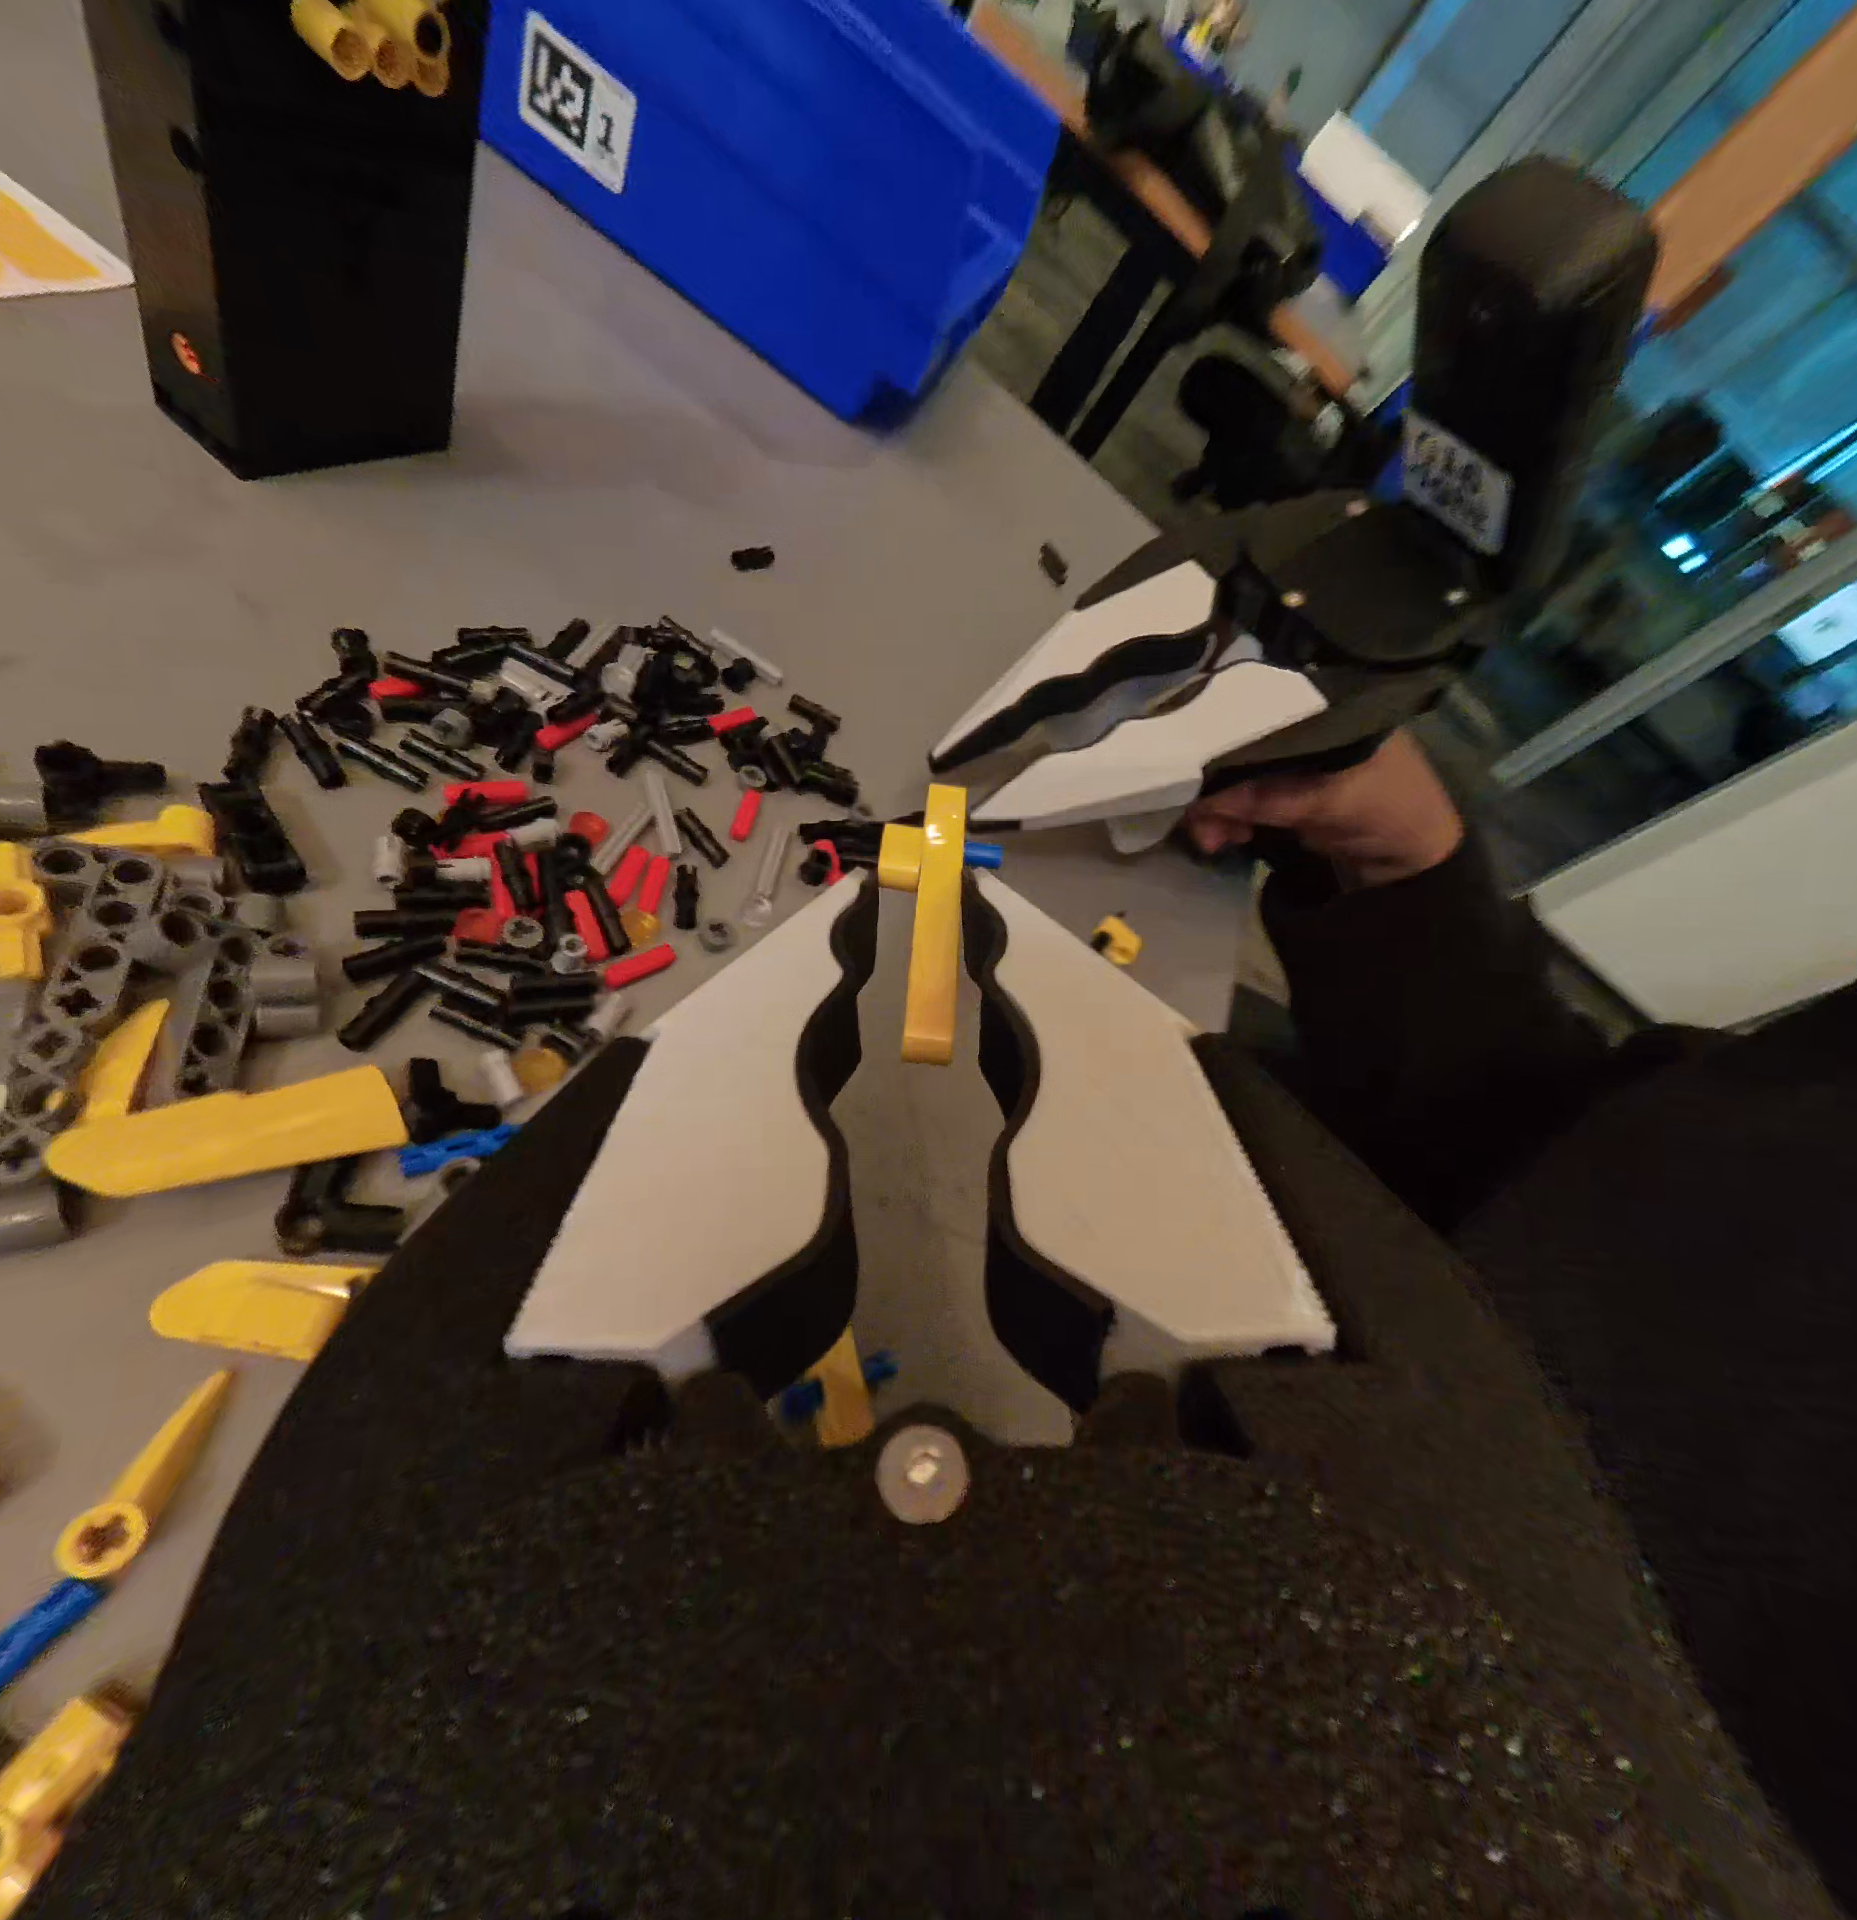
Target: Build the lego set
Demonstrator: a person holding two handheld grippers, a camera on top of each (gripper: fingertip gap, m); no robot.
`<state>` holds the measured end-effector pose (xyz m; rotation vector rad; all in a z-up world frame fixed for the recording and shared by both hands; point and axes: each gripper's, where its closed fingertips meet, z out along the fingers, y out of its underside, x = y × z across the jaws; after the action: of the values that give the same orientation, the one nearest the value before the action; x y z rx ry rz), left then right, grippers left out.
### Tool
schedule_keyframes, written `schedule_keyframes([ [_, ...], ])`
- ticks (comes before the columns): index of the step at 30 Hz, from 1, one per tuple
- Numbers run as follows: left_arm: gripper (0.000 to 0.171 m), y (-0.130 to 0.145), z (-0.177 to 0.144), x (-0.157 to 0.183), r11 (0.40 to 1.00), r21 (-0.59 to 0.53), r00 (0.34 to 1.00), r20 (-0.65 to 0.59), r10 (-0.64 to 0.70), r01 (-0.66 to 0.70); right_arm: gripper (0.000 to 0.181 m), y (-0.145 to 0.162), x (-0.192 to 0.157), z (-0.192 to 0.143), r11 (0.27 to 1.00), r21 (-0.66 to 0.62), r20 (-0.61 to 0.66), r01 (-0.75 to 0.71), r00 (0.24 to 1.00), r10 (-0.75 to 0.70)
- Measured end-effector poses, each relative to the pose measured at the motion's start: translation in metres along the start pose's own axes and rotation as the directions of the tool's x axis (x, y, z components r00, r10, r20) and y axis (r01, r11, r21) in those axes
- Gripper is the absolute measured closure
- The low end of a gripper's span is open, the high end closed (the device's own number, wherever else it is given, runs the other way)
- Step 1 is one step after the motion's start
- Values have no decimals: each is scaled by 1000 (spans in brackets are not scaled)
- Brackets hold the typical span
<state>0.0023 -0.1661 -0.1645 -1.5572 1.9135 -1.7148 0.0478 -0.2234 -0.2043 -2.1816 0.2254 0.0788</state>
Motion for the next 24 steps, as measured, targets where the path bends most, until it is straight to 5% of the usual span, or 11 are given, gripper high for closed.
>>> schedule_keyframes([
  [8, 156, 3, 8, -9, 999, -33, 998, 47, 38, -36, 176, 8, 9, 11, 991, -93, -117, 97, 987, -108],
  [15, 156, -3, 3, -11, 1000, 24, 1000, 28, -5, 5, 177, 3, 4, 8, 994, -50, -73, 96, 992, -100],
  [18, 156, -5, 1, -3, 993, 38, 991, 70, 112, -115, 177, -13, 3, -4, 996, 84, -35, 30, 999, -27],
  [21, 156, -6, 2, 3, 967, 38, 958, 147, 245, -253, 177, -41, -21, -16, 947, 270, 166, -175, 977, 134],
  [24, 156, -8, -1, 8, 928, 40, 906, 232, 353, -371, 177, -42, -37, -8, 912, 251, 279, -325, 926, 254],
])
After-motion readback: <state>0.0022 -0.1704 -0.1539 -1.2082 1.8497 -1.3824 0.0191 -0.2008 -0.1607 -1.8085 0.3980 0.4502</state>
